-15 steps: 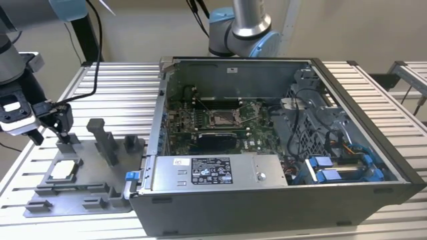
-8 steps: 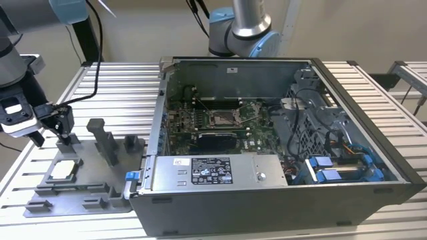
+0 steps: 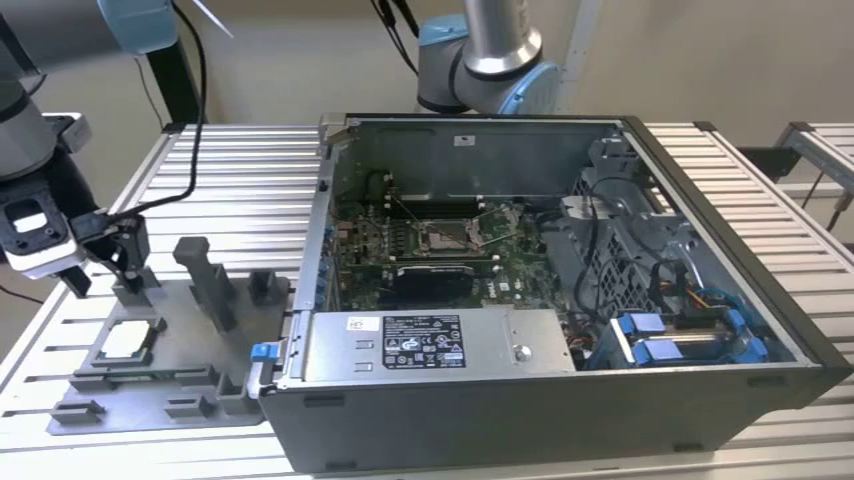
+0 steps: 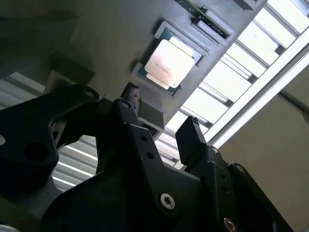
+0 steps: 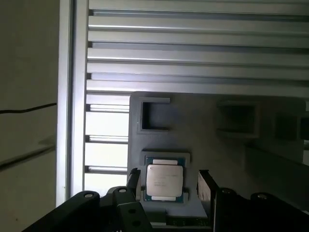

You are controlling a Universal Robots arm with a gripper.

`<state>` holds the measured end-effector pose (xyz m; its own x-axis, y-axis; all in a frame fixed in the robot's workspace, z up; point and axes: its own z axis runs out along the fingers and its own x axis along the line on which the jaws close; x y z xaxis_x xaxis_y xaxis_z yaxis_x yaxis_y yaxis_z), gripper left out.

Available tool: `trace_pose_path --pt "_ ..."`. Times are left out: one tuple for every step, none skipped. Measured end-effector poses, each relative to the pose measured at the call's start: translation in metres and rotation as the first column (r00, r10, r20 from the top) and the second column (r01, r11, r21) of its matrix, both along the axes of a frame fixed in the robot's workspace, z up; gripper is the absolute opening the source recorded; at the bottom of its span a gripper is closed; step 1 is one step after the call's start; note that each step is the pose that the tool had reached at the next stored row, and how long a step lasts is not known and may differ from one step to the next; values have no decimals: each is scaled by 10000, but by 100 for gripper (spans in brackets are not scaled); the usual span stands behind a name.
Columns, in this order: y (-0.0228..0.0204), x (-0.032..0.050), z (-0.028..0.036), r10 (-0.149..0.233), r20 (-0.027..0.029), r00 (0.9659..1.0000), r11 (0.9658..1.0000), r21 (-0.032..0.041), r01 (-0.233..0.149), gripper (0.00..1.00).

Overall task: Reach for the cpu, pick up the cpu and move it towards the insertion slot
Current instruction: 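Pick up the cpu and move it towards the insertion slot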

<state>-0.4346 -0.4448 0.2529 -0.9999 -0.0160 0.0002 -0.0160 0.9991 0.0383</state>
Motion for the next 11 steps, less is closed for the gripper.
trace_pose_path --pt "-1 -1 -6 0 -1 10000 10000 -1 0 100" --pt "-2 -2 -13 -1 -2 10000 10000 -1 1 100" --pt "-3 -2 -19 0 -1 10000 10000 -1 0 100" --pt "-5 -2 -27 0 -1 10000 10000 -1 0 100" --pt "-6 -1 -39 0 1 10000 10000 0 0 100" --pt "-6 -2 -49 -1 1 10000 10000 1 1 100" --pt "-7 -2 -52 0 -2 10000 10000 1 0 100" --pt "-7 -2 -63 0 1 10000 10000 2 0 100" --pt "-7 -2 -75 -1 2 10000 10000 3 1 100" --pt "-7 -2 -90 0 0 10000 10000 3 0 100" --pt "-9 -1 -106 0 -1 10000 10000 2 0 100"
